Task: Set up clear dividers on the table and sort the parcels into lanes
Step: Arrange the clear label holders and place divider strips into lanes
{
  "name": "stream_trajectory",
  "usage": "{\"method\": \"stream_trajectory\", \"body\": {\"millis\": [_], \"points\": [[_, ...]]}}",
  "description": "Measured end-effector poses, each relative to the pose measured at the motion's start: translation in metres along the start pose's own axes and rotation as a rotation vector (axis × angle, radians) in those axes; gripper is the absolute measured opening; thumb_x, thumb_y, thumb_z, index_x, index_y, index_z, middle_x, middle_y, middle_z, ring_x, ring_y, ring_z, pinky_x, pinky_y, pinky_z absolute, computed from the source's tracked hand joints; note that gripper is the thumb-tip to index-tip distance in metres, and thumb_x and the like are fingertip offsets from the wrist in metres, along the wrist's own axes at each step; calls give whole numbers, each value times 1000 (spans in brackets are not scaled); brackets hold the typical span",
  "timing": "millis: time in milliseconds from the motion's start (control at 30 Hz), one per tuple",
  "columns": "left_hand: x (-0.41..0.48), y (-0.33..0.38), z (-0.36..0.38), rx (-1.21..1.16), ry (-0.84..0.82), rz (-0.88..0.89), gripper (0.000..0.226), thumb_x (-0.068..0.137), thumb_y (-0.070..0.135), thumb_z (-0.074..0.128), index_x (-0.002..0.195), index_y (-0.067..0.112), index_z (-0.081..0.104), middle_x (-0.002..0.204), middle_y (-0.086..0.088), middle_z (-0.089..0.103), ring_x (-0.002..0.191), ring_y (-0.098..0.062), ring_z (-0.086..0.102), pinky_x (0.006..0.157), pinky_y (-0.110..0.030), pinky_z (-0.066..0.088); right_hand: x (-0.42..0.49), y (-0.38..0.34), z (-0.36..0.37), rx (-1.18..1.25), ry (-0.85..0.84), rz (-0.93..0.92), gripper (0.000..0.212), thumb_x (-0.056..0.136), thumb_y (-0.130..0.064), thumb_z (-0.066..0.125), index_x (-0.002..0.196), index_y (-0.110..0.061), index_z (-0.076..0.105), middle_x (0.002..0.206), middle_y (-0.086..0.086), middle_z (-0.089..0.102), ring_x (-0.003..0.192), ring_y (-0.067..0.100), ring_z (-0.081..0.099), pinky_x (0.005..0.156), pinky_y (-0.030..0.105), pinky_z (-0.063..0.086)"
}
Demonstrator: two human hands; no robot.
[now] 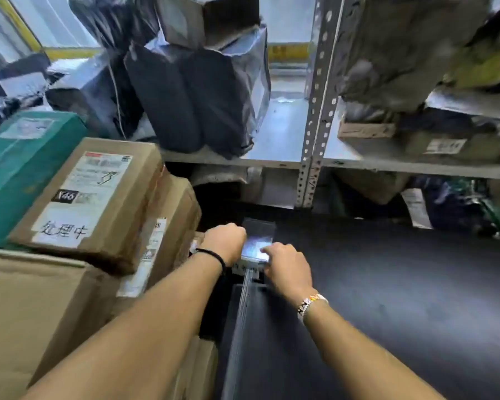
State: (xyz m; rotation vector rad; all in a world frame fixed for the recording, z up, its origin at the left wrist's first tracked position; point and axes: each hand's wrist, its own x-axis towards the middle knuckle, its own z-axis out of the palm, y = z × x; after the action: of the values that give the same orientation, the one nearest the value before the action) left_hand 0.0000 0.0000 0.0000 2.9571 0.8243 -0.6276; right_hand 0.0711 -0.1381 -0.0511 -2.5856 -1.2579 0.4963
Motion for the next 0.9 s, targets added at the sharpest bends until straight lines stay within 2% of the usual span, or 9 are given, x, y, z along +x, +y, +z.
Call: {"method": "stream_trajectory", "body": {"millis": [100, 200, 300, 467, 667, 901], "points": [[12, -1, 24, 100, -77, -16, 31, 102, 6, 48, 128, 10, 63, 133, -16, 63, 125, -39, 62, 97, -44, 51, 12, 4, 24, 33, -28, -20, 26, 100, -23, 60, 124, -24, 71, 129, -2, 66, 119, 29, 59, 94, 39, 49], [19, -5, 37, 130, -48, -2, 25, 99, 5, 50, 116, 12, 66, 122, -14, 66, 115, -38, 67, 88, -44, 52, 20, 8, 37, 85, 2, -8, 21, 97, -17, 58, 111, -23, 72, 116, -5, 65, 111, 25, 59, 84, 37, 50], [28, -8, 36, 145, 9, -3, 24, 99, 5, 51, 115, 14, 66, 119, -11, 66, 113, -36, 67, 80, -41, 48, 32, 11, 37, 95, 53, -24, 23, 96, -16, 59, 111, -24, 74, 116, -7, 67, 106, 24, 57, 82, 37, 48], [28, -9, 33, 156, -2, -6, 23, 98, 3, 53, 113, 14, 65, 119, -11, 65, 113, -35, 66, 72, -38, 40, 35, 9, 39, 70, 59, -54, 26, 94, -14, 59, 109, -25, 76, 114, -8, 71, 103, 24, 55, 84, 35, 44], [17, -10, 15, 140, 42, -7, 23, 99, 7, 52, 114, 16, 67, 117, -9, 65, 111, -36, 66, 76, -40, 44, 28, 9, 25, 124, 126, -69, 24, 96, -21, 64, 115, -28, 77, 119, -12, 72, 108, 21, 54, 88, 36, 42], [-8, 6, -33, 104, 185, 45, 27, 97, 9, 55, 116, 18, 72, 115, -10, 68, 108, -36, 68, 79, -40, 51, 3, 20, -26, 183, 257, -71, 26, 94, -24, 70, 118, -29, 78, 121, -10, 75, 107, 24, 57, 89, 39, 47]]}}
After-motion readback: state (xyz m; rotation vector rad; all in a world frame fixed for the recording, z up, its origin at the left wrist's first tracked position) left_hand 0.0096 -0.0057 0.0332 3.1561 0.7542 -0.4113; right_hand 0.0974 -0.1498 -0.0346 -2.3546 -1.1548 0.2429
